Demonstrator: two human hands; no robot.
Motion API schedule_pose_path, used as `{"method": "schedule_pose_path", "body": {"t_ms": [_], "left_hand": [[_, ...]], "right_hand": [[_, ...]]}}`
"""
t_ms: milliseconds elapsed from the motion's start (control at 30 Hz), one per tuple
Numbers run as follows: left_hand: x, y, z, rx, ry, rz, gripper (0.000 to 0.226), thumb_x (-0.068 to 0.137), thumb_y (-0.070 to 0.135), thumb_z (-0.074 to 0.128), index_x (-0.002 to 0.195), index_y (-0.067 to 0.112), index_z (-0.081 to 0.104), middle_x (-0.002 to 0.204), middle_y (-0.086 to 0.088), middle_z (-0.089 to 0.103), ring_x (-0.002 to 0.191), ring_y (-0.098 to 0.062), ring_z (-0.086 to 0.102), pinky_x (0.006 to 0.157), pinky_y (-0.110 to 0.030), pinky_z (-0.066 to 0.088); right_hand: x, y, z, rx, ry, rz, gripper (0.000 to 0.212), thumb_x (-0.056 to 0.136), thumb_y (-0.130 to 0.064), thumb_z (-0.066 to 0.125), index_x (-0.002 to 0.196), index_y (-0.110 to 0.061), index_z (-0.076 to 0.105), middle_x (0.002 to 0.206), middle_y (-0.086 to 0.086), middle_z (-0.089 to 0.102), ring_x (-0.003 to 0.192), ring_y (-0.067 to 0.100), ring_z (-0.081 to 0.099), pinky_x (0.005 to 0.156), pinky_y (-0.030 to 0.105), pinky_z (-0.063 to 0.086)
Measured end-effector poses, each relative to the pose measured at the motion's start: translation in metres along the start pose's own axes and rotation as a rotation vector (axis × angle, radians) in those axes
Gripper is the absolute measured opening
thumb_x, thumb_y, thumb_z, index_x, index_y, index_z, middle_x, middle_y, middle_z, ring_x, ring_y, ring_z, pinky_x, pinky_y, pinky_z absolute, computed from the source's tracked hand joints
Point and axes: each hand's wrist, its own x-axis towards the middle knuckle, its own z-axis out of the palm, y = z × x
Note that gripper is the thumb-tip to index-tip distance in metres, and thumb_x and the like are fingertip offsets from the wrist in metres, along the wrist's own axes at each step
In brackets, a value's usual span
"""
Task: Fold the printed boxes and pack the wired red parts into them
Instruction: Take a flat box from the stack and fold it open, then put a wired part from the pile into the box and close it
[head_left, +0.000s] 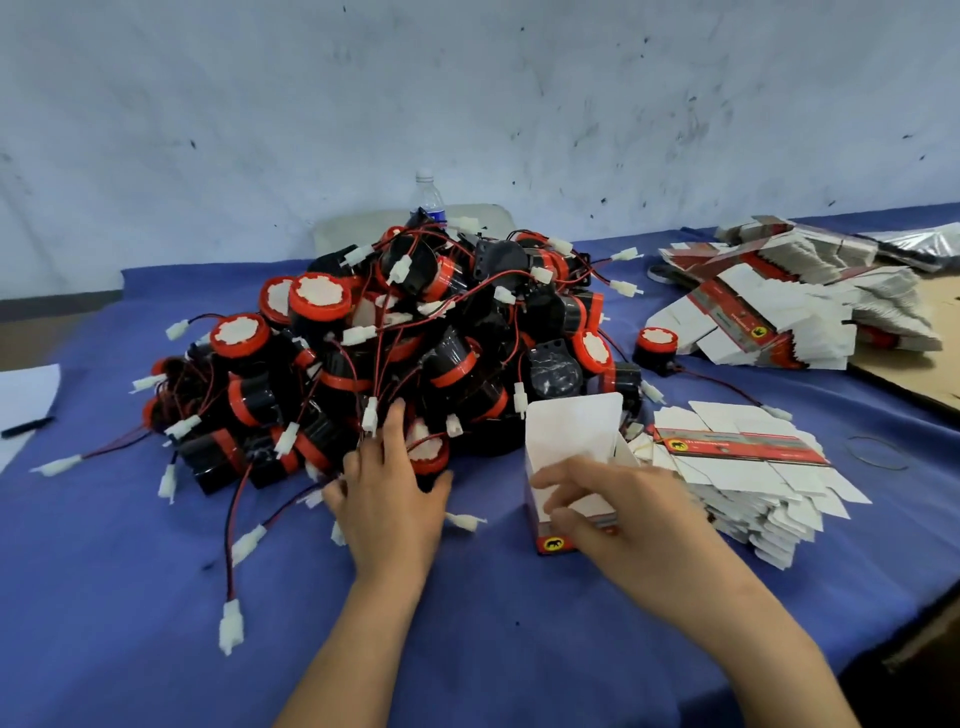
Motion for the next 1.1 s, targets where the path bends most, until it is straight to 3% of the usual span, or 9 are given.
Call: {"method": "schedule_pose_path", "body": {"t_ms": [100,200,400,500,600,733,833,967,1100], "left_hand": [[0.004,0.0,0.002,-0.095,-0.009,-0.089,0.078,0.072,0.05,0.075,0.138,0.026,0.042,0.128,-0.003,0.058,0.122,-0.026,0.047,0.099,-0.043,0.029],[0.004,0.0,0.002,-0.224,0.009,-0.088,0.057,0.069,0.05,0.075,0.116,0.022,0.058,0.111,0.0,0.066,0.11,-0.025,0.054,0.095,-0.039,0.029],[0.003,0.002,-0.002,-0.161,-0.024,0.015,0.061,0.064,0.058,0.069,0.108,0.017,0.06,0.112,0.0,0.053,0.107,-0.026,0.048,0.09,-0.041,0.035],[0.002,0.002,-0.007,-0.361,-0.081,0.014,0.049,0.065,0.064,0.065,0.098,0.029,0.056,0.094,0.011,0.061,0.09,-0.012,0.058,0.072,-0.025,0.046],[0.003,0.005,-0.015,-0.829,-0.071,-0.095,0.035,0.076,0.052,0.07,0.102,0.038,0.05,0.082,0.013,0.065,0.076,0.001,0.062,0.057,-0.006,0.043],[0.007,0.007,-0.023,-1.188,-0.089,-0.106,0.021,0.092,0.026,0.062,0.108,0.032,0.05,0.067,0.019,0.067,0.061,0.005,0.06,0.055,-0.014,0.048],[0.004,0.011,-0.025,-1.274,-0.146,-0.051,0.035,0.08,0.044,0.062,0.112,0.032,0.055,0.08,0.016,0.07,0.074,-0.003,0.067,0.065,-0.022,0.055],[-0.001,0.015,-0.032,-1.441,-0.194,-0.108,0.052,0.072,0.061,0.058,0.113,0.029,0.063,0.118,-0.021,0.06,0.103,-0.041,0.063,0.086,-0.058,0.053],[-0.003,0.019,-0.036,-1.372,-0.175,-0.026,0.044,0.079,0.058,0.054,0.108,0.027,0.065,0.111,-0.015,0.063,0.1,-0.035,0.065,0.084,-0.054,0.055]], "right_hand": [[0.0,0.002,0.003,0.027,0.059,0.009,0.027,0.09,-0.009,0.061,0.099,-0.034,0.066,0.076,-0.024,0.063,0.08,-0.017,0.054,0.079,0.004,0.036],[0.0,0.005,0.004,-0.001,0.169,0.019,0.032,0.091,-0.015,0.062,0.09,-0.047,0.058,0.081,-0.025,0.065,0.086,-0.01,0.056,0.108,0.032,0.029],[-0.003,0.009,-0.001,0.102,0.38,0.012,0.031,0.087,-0.014,0.064,0.084,-0.045,0.062,0.083,-0.027,0.068,0.088,-0.007,0.061,0.121,0.036,0.008],[-0.004,0.009,0.001,0.131,0.59,-0.053,0.024,0.09,-0.014,0.063,0.087,-0.038,0.065,0.079,-0.021,0.07,0.09,-0.012,0.061,0.113,0.024,0.028],[-0.004,0.0,0.006,0.188,0.716,-0.104,0.018,0.088,-0.018,0.06,0.092,-0.034,0.065,0.081,-0.016,0.07,0.085,-0.003,0.065,0.074,0.008,0.045],[0.003,-0.015,0.028,0.418,0.534,-0.042,0.03,0.089,-0.009,0.064,0.099,-0.037,0.064,0.088,-0.016,0.068,0.077,0.007,0.067,0.062,0.02,0.055],[0.013,-0.026,0.048,0.448,0.318,0.009,0.047,0.088,-0.013,0.064,0.117,-0.049,0.051,0.106,-0.024,0.061,0.083,0.009,0.066,0.071,0.031,0.058],[0.024,-0.031,0.06,0.368,0.216,-0.034,0.076,0.076,-0.021,0.079,0.132,-0.051,0.036,0.115,-0.016,0.055,0.087,0.002,0.06,0.075,0.011,0.049],[0.028,-0.031,0.053,0.285,0.253,-0.05,0.073,0.07,-0.03,0.083,0.132,-0.037,0.045,0.114,-0.018,0.054,0.094,0.002,0.056,0.081,0.014,0.048]]}}
